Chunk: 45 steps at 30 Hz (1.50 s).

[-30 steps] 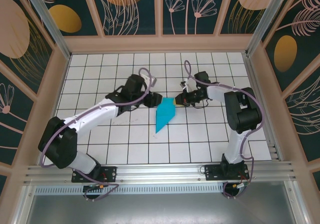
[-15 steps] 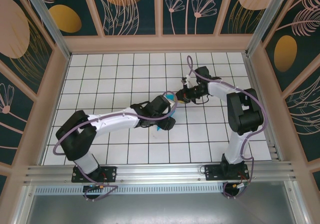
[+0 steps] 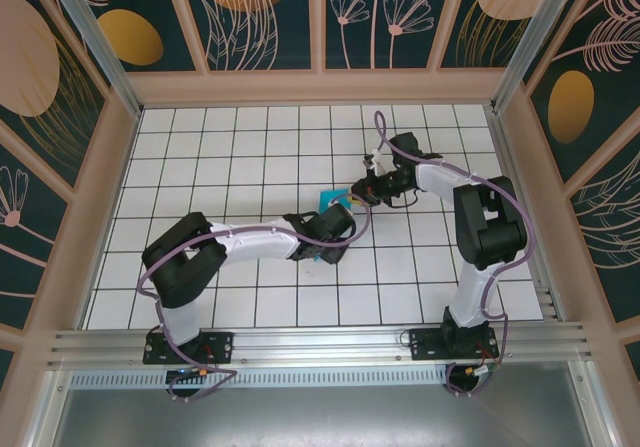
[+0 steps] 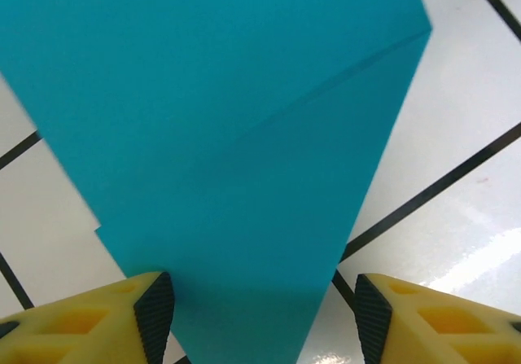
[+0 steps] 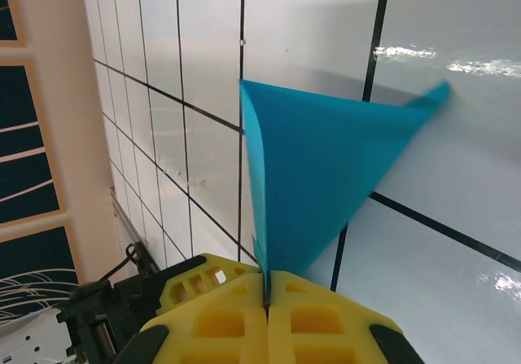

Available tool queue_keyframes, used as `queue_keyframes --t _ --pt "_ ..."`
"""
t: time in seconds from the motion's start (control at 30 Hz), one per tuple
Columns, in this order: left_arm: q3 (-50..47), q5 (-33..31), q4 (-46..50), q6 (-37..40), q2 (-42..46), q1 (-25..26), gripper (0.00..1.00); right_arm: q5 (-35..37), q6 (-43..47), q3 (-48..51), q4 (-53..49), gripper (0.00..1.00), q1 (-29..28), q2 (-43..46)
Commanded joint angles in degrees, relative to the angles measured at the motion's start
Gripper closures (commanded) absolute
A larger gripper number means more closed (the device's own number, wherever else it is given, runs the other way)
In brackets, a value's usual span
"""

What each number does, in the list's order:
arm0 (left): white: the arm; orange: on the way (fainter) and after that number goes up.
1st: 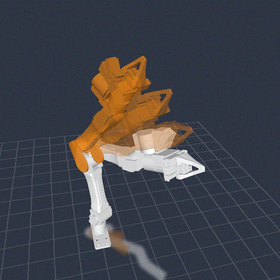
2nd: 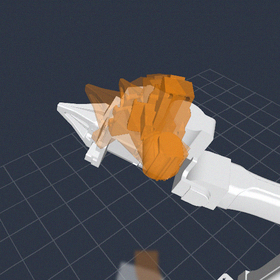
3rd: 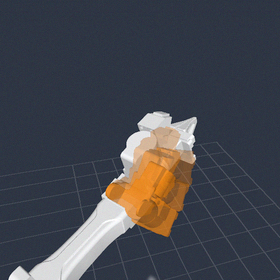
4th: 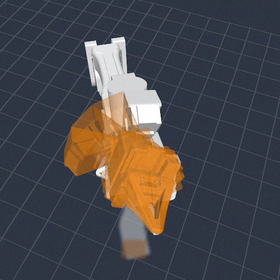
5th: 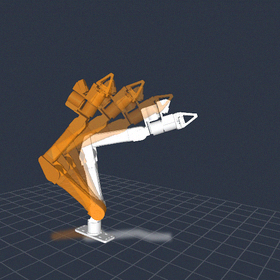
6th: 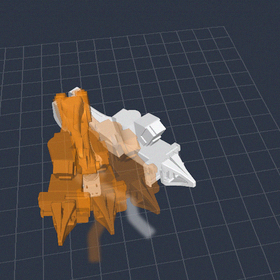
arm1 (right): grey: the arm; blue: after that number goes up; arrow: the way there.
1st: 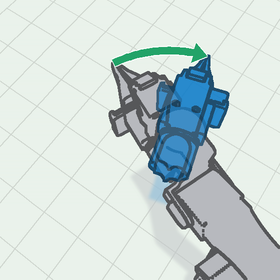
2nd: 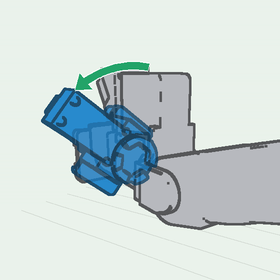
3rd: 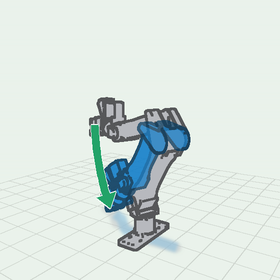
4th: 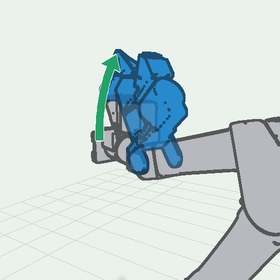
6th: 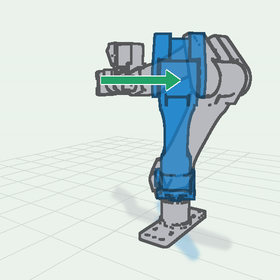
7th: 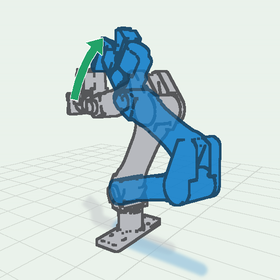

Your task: Fold a paper plane with a square sheet of paper (fold left side to right side)

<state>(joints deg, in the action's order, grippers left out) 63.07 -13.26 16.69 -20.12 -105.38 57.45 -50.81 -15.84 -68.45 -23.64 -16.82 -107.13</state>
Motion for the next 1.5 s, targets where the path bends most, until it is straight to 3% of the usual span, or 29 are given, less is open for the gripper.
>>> queue_keyframes --t 0.0,0.63,1.1,1.33,1.47 --pt "1.17 -3.41 -0.34 -0.91 -1.05 0.47 0.41 0.74 -0.52 -0.35 -1.5 0.98 0.02 0.1" --pt "2.32 -0.63 -1.44 -1.24 -4.02 0.63 0.56 4.3 -0.62 -0.35 -0.36 0.96 0.92 -3.31" --pt "3.71 4.12 -2.71 -2.35 -4.38 0.48 0.7 8.93 0.12 3.23 1.2 0.65 4.81 4.3" --pt "3.53 11.36 -5.56 -4.78 -4.25 -1.72 0.72 12.48 0.15 7.88 2.5 0.55 6.55 11.08" --pt "0.3 17.07 -10.96 -8.17 -2.6 -4.59 0.77 10.78 -1.15 12.74 6.51 0.52 6.44 14.17"
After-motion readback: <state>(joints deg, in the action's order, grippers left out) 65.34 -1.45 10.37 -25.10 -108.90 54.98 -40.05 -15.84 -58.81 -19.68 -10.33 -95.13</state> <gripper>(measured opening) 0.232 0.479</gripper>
